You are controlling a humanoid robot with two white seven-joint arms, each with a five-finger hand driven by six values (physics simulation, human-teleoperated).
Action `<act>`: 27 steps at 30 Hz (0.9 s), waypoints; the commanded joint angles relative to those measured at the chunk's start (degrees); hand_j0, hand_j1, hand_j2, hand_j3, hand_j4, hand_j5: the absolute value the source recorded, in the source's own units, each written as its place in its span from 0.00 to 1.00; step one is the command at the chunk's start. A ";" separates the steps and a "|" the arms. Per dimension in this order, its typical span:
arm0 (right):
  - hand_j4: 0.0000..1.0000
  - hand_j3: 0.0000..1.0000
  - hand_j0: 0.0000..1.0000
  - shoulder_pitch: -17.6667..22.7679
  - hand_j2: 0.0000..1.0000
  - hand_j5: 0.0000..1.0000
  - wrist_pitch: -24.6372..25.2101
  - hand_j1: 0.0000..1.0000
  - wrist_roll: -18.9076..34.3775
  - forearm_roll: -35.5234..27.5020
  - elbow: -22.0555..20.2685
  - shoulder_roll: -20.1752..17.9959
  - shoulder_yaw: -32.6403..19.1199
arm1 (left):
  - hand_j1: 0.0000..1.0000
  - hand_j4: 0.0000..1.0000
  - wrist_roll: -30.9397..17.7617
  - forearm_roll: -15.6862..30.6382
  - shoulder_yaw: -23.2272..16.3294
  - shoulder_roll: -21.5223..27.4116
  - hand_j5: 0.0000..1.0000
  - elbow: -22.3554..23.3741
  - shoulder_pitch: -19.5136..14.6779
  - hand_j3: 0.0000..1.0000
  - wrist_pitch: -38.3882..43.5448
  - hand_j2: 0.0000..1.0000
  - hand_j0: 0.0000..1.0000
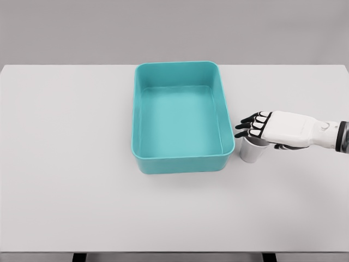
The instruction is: Put the paper cup into the basket with your right arm
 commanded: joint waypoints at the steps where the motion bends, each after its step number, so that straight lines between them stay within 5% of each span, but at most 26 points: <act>1: 0.77 0.77 0.77 0.00 0.77 0.77 -0.01 0.77 0.05 1.37 0.01 0.04 0.00 | 1.00 1.00 -0.01 0.00 -0.07 0.00 1.00 0.01 0.00 1.00 0.00 1.00 1.00; 7: 0.66 0.66 0.66 -0.35 0.66 0.66 -0.01 0.66 0.05 1.99 -0.08 -0.05 0.00 | 1.00 1.00 -0.01 0.00 0.10 0.00 1.00 0.01 0.00 1.00 0.00 1.00 1.00; 27: 0.58 0.58 0.58 -3.08 0.58 0.58 -0.01 0.58 0.05 2.96 -0.26 -0.40 0.09 | 1.00 1.00 -0.01 0.00 0.10 0.00 1.00 0.01 0.00 1.00 0.00 1.00 1.00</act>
